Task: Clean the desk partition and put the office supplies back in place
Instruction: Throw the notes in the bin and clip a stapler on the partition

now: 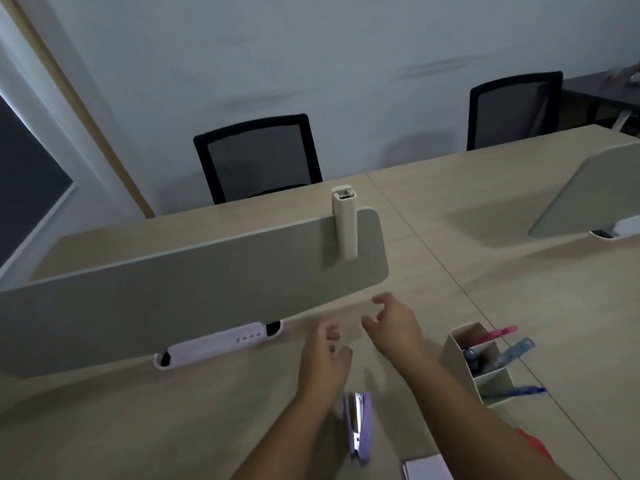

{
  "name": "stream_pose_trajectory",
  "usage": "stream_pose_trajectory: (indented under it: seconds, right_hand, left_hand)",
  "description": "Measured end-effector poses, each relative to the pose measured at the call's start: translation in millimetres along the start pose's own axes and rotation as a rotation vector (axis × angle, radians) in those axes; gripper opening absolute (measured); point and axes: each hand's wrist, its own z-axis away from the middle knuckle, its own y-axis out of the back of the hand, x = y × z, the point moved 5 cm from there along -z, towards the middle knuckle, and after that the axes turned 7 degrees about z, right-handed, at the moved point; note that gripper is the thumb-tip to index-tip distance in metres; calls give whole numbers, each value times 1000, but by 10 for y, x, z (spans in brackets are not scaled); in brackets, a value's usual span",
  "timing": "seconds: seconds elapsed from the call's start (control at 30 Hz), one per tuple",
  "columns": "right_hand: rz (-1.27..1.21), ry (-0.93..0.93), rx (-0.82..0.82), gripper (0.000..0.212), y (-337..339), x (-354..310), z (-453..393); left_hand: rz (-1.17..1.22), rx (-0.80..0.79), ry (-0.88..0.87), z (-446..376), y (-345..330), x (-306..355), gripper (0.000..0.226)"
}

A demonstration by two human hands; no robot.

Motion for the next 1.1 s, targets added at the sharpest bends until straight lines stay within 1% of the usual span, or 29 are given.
stream_pose_trajectory:
  seconds: [0.03, 0.07, 0.1, 0.13, 0.2, 0.23, 0.27, 0.33, 0.37, 0.43, 0.5, 0.6, 0.67, 0.7, 0.77, 0.8, 0.83, 0.9, 1.03, 1.1]
  right_hand:
    - [5, -64, -118, 40, -181, 253, 144]
    - [-29, -131, -224, 35, -343, 464, 278]
    - [-70, -176, -306, 32, -477, 633, 404]
    - [-91, -198, -353, 30, -582, 759, 500]
    - [-90, -170, -397, 31, -720, 892, 617]
    - [-84, -138, -422, 34, -766, 911, 658]
    - [-90, -117, -444, 36, -789, 907, 691]
    - [-188, -160, -490, 32, -810, 888, 778]
    - [-277, -199, -505, 27, -803, 870, 822]
    - [-492, -260, -530, 27, -730, 758, 896]
    - [-707, -269, -514, 27, -599, 524, 860]
    - [-1033, -174, -472, 26, -361, -71, 633]
    - [-1252, -86, -483, 27, -157, -551, 470]
    - [-1324, -30, -485, 27, -33, -782, 394]
    - [-1377, 26, -453, 28, 174, -1136, 236]
    - [-1396, 28, -433, 28, 242, -1252, 168]
    - [-1414, 20, -417, 27, 288, -1349, 118]
    - [-1437, -27, -409, 27, 299, -1459, 57]
    - [-1427, -137, -432, 34, 182, -1492, 36]
    - [-1431, -192, -411, 40, 138, -1452, 22]
  left_hand:
    - [-117, -83, 112, 163, -94, -298, 36]
    - [-234, -146, 180, 303, -153, -514, 42]
    - [-336, -198, 218, 427, -200, -669, 56]
    - [-422, -242, 243, 528, -242, -766, 71]
    - [-552, -298, 258, 670, -330, -815, 96]
    - [-586, -315, 258, 708, -370, -807, 104]
    - [-594, -317, 254, 727, -402, -794, 105]
    - [-565, -278, 222, 708, -388, -736, 90]
    - [-541, -256, 202, 672, -343, -679, 82]
    - [-476, -222, 134, 580, -200, -477, 73]
    - [-391, -178, 18, 422, 2, -116, 66]
    - [-327, -20, -232, 145, 381, 624, 53]
    - [-353, 56, -419, -6, 589, 1121, 49]
    - [-387, 92, -514, -65, 675, 1354, 47]
    - [-524, 201, -687, -187, 812, 1742, 44]
    - [-611, 249, -744, -253, 849, 1876, 43]
    - [-686, 276, -765, -331, 880, 1970, 43]
    - [-744, 259, -713, -526, 914, 2037, 43]
    - [-672, 115, -525, -907, 932, 1953, 45]
    - [-679, 59, -476, -1064, 904, 1938, 44]
